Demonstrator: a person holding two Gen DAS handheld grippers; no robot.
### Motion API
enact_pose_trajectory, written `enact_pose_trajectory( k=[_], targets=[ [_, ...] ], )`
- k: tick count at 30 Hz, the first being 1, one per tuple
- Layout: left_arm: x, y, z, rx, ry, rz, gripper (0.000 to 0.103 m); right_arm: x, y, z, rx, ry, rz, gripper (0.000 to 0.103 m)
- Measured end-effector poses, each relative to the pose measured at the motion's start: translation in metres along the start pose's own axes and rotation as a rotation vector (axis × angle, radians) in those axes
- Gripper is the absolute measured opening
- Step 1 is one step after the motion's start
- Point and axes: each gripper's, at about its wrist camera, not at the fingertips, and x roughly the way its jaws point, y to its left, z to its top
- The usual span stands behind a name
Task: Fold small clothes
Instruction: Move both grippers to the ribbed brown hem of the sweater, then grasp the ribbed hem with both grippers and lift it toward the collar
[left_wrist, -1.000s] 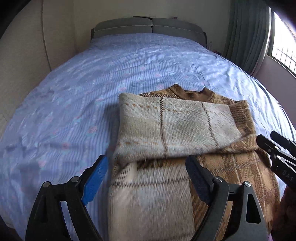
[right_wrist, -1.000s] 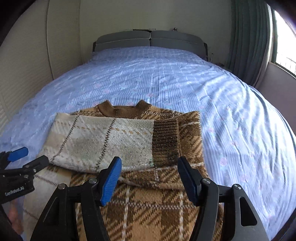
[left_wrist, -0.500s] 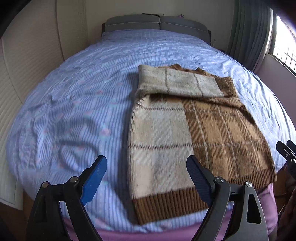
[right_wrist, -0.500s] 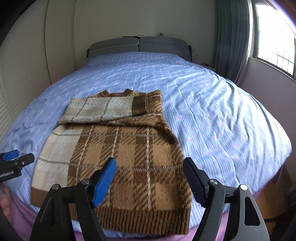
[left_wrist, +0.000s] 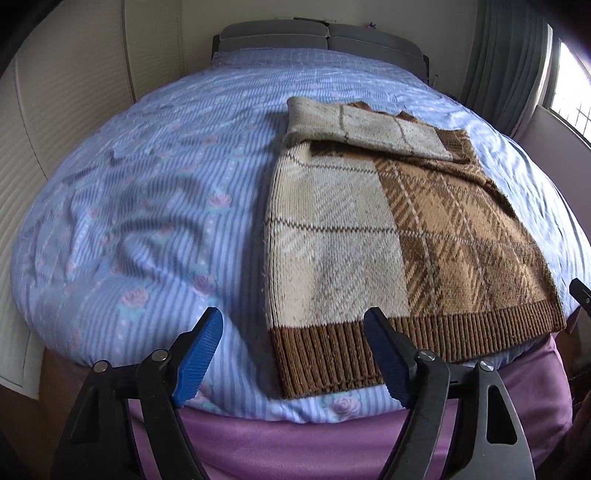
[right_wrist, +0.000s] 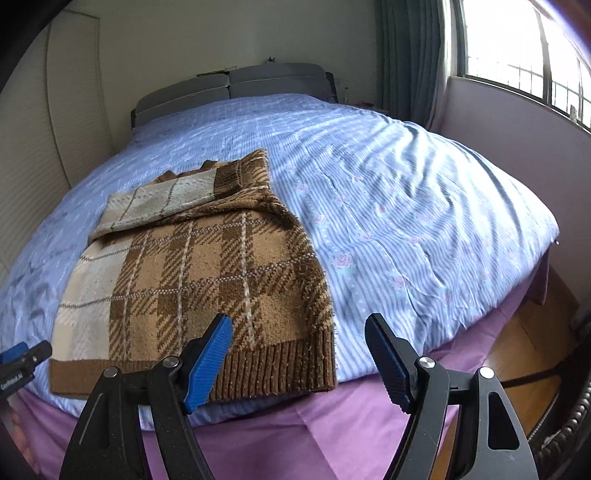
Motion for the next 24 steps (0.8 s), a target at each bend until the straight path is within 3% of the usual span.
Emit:
enact_pose_trajectory(
  k=[5,9,18,22,24],
  targets=[
    [0.012,0.004,-0.008,-0.031,0.04,-0.009,0.075,0.009,-0.003,-0.002,0.011,0.043,-0.029,0.074],
    [0.019,0.003,-0.011,-0.033,0.066,-0.024,0.062,0.021,-0.006,-0.004,0.03,0.1,-0.037,0.074],
    [0.031,-0.002,-0.016,-0.029,0.119,-0.063,0.049,0.038,-0.02,-0.008,0.095,0.189,-0.021,0.073],
    [0.033,0.0,-0.017,-0.039,0.132,-0.06,0.046,0.05,-0.028,-0.012,0.136,0.252,0.015,0.066],
    [0.034,-0.001,-0.018,-0.035,0.139,-0.059,0.042,0.055,-0.033,-0.015,0.168,0.285,0.044,0.057]
  ],
)
